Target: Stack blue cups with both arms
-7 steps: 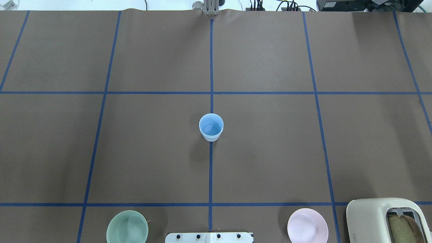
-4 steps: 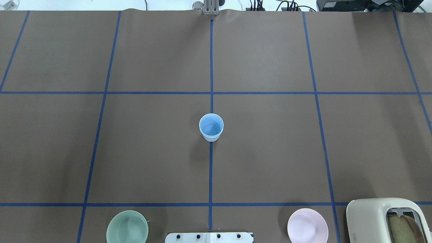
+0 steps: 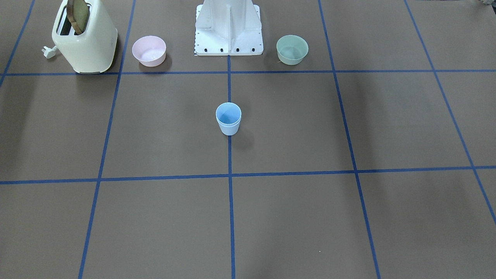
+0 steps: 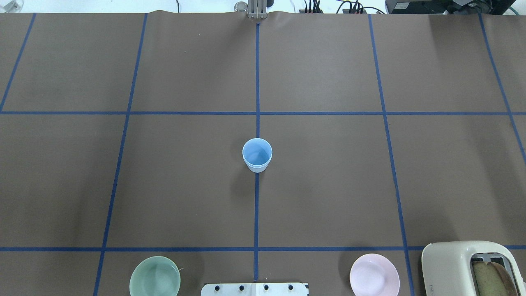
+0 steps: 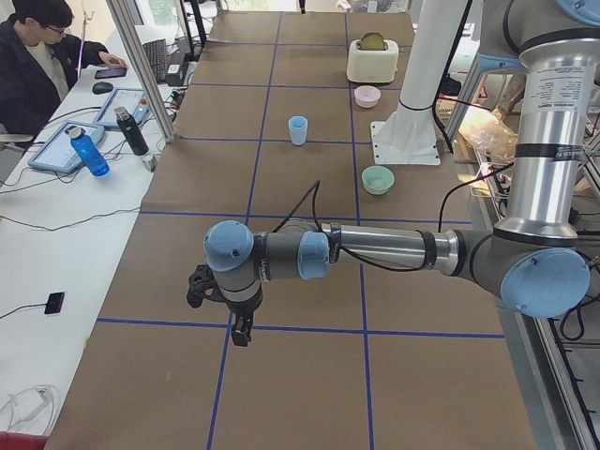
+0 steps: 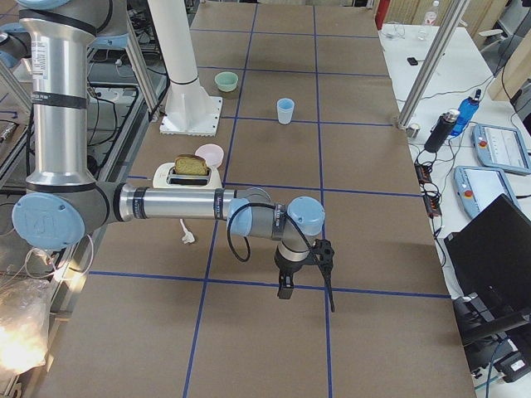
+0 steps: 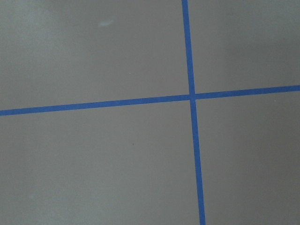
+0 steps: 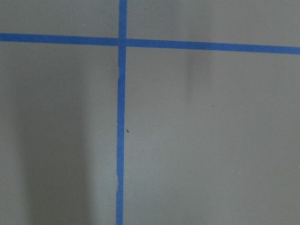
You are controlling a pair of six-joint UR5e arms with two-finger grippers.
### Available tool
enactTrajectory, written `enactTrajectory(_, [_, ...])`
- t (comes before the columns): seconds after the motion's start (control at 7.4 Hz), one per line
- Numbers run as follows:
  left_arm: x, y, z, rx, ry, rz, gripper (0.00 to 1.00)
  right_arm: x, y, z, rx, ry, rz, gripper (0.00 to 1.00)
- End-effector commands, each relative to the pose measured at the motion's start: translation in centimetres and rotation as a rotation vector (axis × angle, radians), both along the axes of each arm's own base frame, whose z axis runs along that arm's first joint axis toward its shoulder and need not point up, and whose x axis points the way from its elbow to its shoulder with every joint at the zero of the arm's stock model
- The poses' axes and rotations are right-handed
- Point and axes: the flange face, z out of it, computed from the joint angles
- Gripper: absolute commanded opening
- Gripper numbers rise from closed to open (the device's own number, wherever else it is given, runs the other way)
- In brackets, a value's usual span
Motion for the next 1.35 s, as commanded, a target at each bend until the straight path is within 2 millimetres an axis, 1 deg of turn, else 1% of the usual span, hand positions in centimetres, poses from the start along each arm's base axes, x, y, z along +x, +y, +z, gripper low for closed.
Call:
enactTrajectory(0.0, [-0.01,0.03,0.05,-0.002,-0.001,0.001,0.98,0.00,0.05,-0.14,0.003,0.000,0.000,1.00])
enactTrajectory(0.14, [0.00,0.10,0.13,-0.003,-0.001,0.001,0.98,0.00,0.03,-0.28,0.006,0.000,0.000,1.00])
enactTrajectory(0.27, [0.04,0.59,0.56,-0.011,0.001,0.000,0.98,0.00,0.03,-0.29,0.006,0.000,0.000,1.00])
enactTrajectory(1.22, [0.04,0.59,0.57,-0.012,0.001,-0.001,0.98,-0.01,-0.07,-0.51,0.010,-0.002,0.000,1.00])
